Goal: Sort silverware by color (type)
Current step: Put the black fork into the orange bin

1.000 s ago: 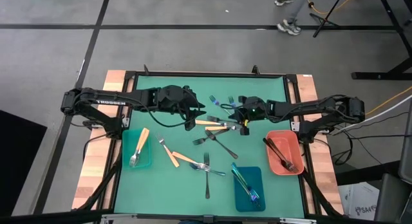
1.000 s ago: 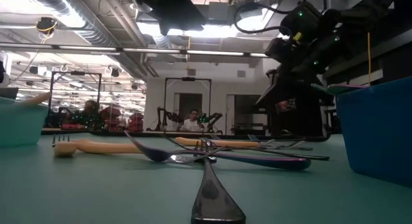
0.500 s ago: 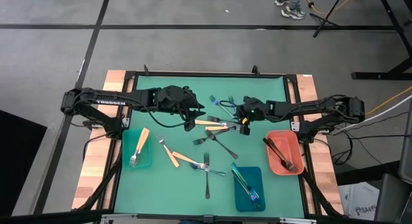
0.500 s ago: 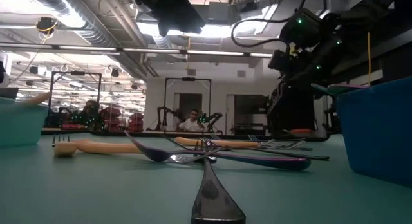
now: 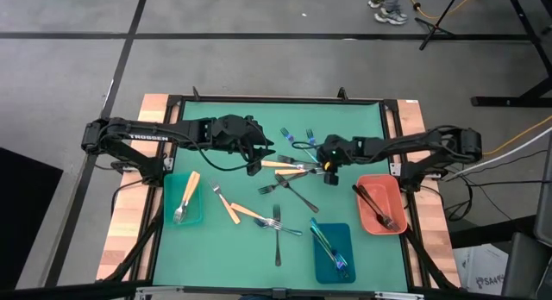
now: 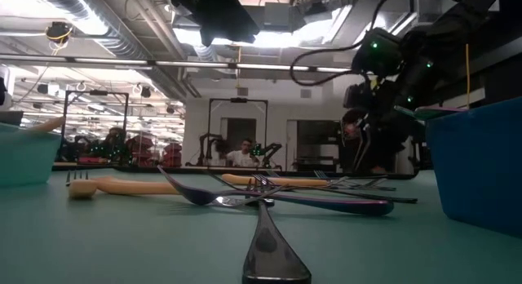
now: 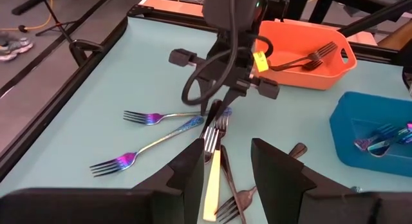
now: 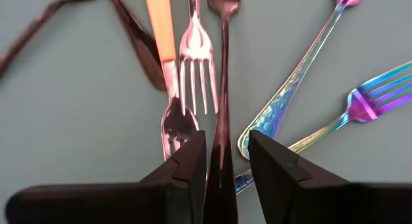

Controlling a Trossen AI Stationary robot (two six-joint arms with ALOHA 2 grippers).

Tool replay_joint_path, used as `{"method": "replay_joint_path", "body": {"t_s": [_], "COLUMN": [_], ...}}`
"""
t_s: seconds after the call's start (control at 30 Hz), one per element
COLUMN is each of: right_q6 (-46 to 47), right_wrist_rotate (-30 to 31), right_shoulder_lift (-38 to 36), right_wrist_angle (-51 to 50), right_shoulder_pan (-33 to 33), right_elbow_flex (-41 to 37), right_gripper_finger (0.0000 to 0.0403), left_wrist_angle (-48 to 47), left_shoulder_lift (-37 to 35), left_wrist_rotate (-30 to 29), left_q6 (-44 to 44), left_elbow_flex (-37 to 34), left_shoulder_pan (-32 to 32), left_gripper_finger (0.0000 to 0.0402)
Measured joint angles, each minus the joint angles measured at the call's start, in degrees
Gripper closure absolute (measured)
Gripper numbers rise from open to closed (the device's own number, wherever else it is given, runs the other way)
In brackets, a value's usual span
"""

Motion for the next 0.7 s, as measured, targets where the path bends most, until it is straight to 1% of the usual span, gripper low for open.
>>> {"method": "replay_joint_path", "body": {"t_s": [0.47,0.63,0.7], "right_q6": [0.0,0.0,0.0], "right_wrist_rotate": [0.6,0.6,0.6], "right_shoulder_lift": [6.0,6.4,6.4], "right_wrist_angle": [4.4,4.9,4.9], "right_shoulder_pan": [0.0,0.0,0.0], "right_elbow_flex": [0.2,0.2,0.2], "right_gripper_finger": [0.0297,0.0299,0.0305], "left_wrist_angle": [0.0,0.0,0.0], "left_shoulder_lift": [0.0,0.0,0.0], "left_wrist_rotate": [0.0,0.0,0.0], "left_q6": [0.0,0.0,0.0], "left_elbow_flex": [0.0,0.0,0.0], "left_shoulder_pan": [0.0,0.0,0.0], "left_gripper_finger": [0.028,0.028,0.028]}}
